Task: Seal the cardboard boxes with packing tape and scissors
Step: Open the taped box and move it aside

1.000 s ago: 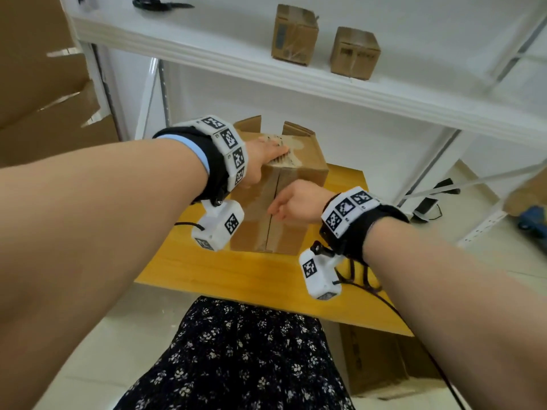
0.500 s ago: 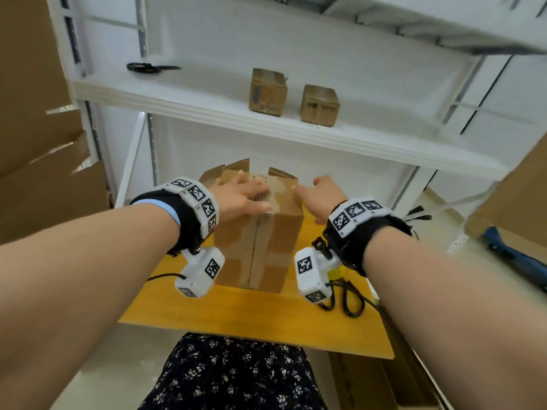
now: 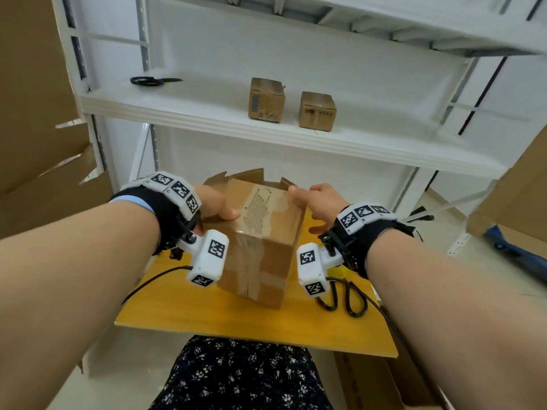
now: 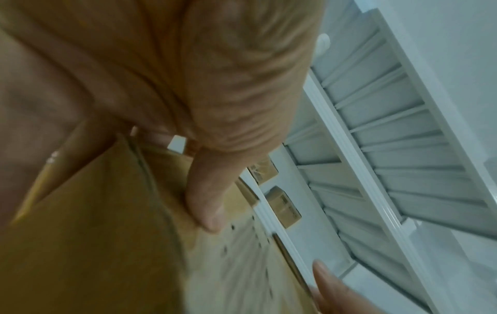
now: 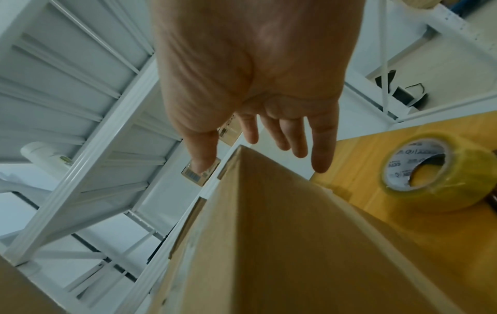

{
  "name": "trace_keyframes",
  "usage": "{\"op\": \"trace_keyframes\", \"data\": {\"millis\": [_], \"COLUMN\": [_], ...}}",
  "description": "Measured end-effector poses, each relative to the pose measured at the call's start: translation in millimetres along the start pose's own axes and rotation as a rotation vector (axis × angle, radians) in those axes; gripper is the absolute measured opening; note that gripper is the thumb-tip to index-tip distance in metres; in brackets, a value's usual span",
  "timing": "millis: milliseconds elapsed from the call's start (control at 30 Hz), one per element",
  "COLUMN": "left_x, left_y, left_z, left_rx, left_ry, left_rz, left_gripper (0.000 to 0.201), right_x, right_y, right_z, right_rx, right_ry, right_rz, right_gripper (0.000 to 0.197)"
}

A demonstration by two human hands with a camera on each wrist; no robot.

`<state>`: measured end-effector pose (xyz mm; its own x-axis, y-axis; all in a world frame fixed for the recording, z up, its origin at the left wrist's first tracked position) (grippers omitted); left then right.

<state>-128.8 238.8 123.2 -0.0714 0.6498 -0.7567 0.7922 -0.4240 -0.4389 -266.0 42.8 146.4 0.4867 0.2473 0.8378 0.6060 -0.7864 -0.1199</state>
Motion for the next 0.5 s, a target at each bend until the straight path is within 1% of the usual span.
{"op": "trace_keyframes", "data": {"millis": [33, 67, 100, 133, 200, 367, 433, 500], "left_x": [1, 1, 1, 1, 2, 1, 1, 0], "left_y": [-5, -9, -14, -17, -18, -14, -11, -3], "left_z": [-2, -3, -5, -5, -5, 3, 4, 5], "left_rx": [0.027, 0.050, 0.069, 0.080, 0.097, 0.162, 0.142, 0.040], "left_ry": [-0.011, -0.009, -0.011, -0.023, -0.087, -0.176, -0.211, -0.120], "left_rz": [0.008, 0.026, 0.051, 0.067, 0.075, 0.098, 0.119, 0.167], "left_gripper": [0.032, 0.026, 0.023, 0.024, 0.030, 0.046, 0.055, 0.062], "right_x": [-2, -3, -4, -3, 1, 31, 42, 46], "right_y": [2, 6, 9, 7, 1, -13, -15, -15], "right_z": [1, 2, 4, 5, 6, -2, -7, -5], "right_rx": [0.011, 0.032, 0.049, 0.061, 0.071, 0.055, 0.011, -0.002], "right_ry": [-0.007, -0.023, -0.045, -0.058, -0.077, -0.308, -0.335, -0.328], "right_rz": [-0.001, -0.002, -0.002, -0.001, 0.011, -0.089, -0.120, -0.131], "right_gripper": [0.090, 0.089, 0.082, 0.070, 0.053, 0.038, 0.033, 0.032]}}
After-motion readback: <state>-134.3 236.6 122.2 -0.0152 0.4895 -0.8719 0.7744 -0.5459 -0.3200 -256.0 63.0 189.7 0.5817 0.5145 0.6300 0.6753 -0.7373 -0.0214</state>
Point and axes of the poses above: each hand's wrist, its own y-axis towards the middle knuckle, its own z-axis out of the palm, x = y × z, the point moved 6 cm from there along y, towards the middle knuckle, and after that the axes turned 7 degrees about -x, right-handed, at the moved point
